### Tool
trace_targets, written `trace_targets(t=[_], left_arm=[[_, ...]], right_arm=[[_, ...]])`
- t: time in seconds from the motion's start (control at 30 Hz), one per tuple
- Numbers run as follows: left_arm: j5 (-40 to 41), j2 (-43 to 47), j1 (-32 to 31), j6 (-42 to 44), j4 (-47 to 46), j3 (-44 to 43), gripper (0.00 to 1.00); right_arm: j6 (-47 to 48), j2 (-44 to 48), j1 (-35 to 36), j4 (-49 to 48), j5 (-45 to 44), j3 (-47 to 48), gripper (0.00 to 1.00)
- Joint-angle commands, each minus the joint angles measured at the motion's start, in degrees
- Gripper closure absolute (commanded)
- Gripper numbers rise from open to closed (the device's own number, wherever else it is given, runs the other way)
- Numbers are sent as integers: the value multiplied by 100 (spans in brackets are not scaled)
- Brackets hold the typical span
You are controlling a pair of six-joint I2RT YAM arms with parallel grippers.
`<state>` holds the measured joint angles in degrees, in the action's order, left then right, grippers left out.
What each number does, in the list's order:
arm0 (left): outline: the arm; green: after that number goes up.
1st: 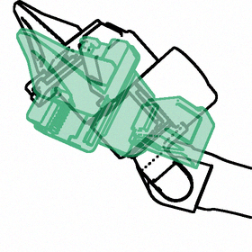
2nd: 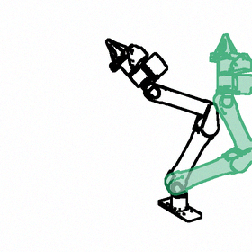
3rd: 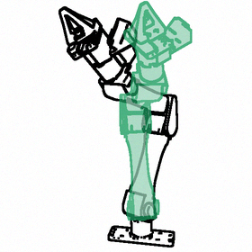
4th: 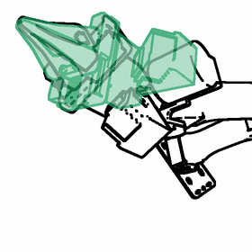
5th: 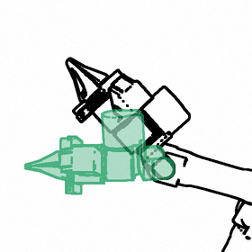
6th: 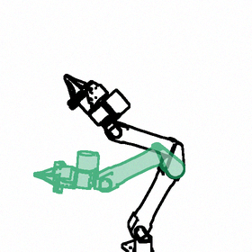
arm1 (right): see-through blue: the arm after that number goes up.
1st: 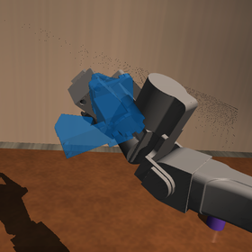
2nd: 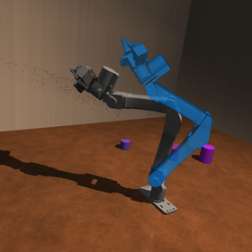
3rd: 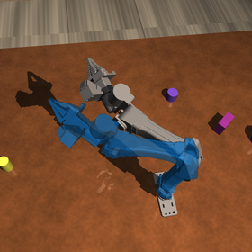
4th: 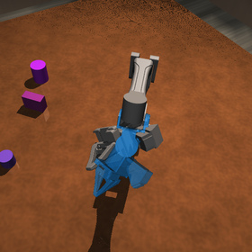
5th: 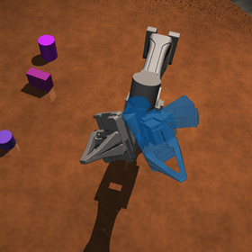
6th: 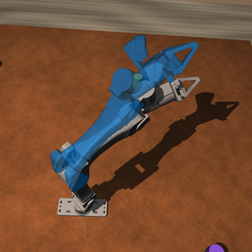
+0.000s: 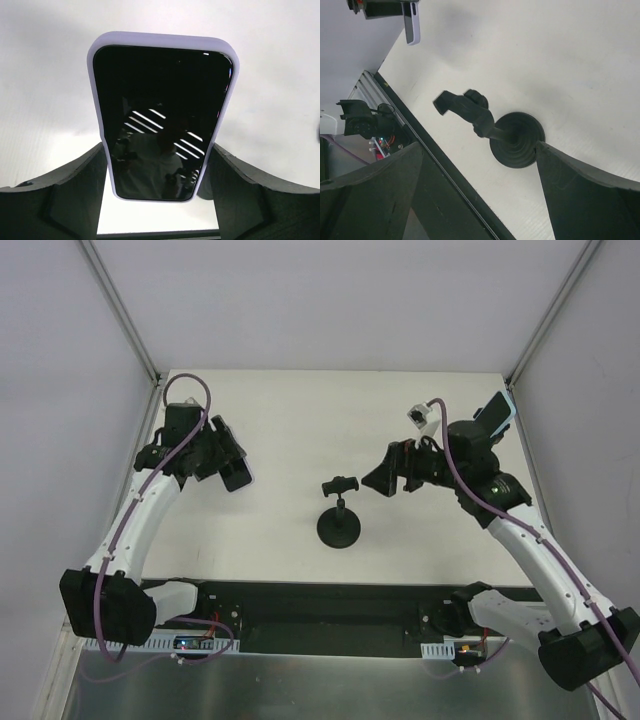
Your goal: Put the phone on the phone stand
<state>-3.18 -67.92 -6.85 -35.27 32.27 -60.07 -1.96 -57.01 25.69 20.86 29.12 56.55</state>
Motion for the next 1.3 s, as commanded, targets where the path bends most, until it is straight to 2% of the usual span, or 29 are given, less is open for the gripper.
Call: trace_targets(t=[0.0,0.1,0.2,0.37,0.43,0.57,0.73,1.03,1.27], left_arm=[[-928,78,-219,-24,-274,-1100,100],[-1070,-72,-526,-129,-274,-1663,100],[-843,-125,-861,-366,-274,-2033,100],[-193,-143,-1739,-788,-283,-2245,100],[-87,-151,-1916,-946,-283,-2237,100],[186,-134,-2311,-1131,-283,-2132,100],[283,-143,-2487,-1281,-283,-2070,100],[292,-301,-2751,-1404,-283,-2210,100],[186,-415,-2857,-1474,-300,-2289,100]], right_arm=[[433,-344,374,119,-3,953,4],[398,-643,840,102,-292,1410,3],[363,-985,1472,-11,-723,1787,1],[-242,-1347,2158,-556,-1479,1921,8],[-523,-1461,2238,-741,-1847,1868,11],[-770,-1593,2326,-926,-2033,1754,16],[-938,-1646,2326,-1058,-2393,1701,23],[-1465,-2015,2326,-1497,-2069,1710,32],[-1632,-2165,2309,-1550,-2086,1604,55]])
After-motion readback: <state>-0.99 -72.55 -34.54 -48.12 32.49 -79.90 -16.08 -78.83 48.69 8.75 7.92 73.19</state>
